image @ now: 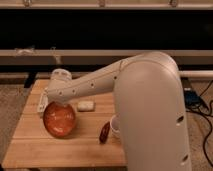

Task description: Drag the ceramic bowl in a circle

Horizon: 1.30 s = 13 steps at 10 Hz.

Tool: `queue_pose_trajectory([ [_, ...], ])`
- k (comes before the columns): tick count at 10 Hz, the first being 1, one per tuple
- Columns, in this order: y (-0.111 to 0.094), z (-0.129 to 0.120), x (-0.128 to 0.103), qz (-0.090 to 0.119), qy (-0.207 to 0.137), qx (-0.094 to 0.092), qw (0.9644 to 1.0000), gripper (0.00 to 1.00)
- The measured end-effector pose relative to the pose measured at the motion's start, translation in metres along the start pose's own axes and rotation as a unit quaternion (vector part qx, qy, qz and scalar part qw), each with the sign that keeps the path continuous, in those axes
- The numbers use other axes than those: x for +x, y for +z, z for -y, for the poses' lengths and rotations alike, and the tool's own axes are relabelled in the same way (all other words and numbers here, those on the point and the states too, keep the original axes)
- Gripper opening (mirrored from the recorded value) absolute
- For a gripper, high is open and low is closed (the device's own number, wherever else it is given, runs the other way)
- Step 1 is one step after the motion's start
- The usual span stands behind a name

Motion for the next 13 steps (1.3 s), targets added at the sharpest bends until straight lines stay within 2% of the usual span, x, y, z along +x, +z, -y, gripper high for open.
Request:
queue_pose_trajectory([
  [1,0.006,0.014,0.01,-0.006,0.012,0.001,0.9999,0.64],
  [2,0.013,0.029,0.029,-0.017,0.025,0.001,0.9995,0.76],
  [3,0.015,0.035,0.046,-0.024,0.031,-0.003,0.9992,0.8],
  [5,0.014,0.036,0.077,-0.036,0.038,-0.017,0.9985,0.8],
  [7,0.006,0.017,0.094,-0.041,0.04,-0.039,0.9976,0.8],
  [8,0.001,-0.002,0.1,-0.042,0.043,-0.052,0.9969,0.8],
  [10,-0.012,-0.029,0.102,-0.031,0.052,-0.079,0.995,0.8],
  [12,-0.021,-0.037,0.107,-0.02,0.063,-0.099,0.9929,0.8],
  [13,-0.021,-0.038,0.105,-0.019,0.061,-0.099,0.9931,0.8],
])
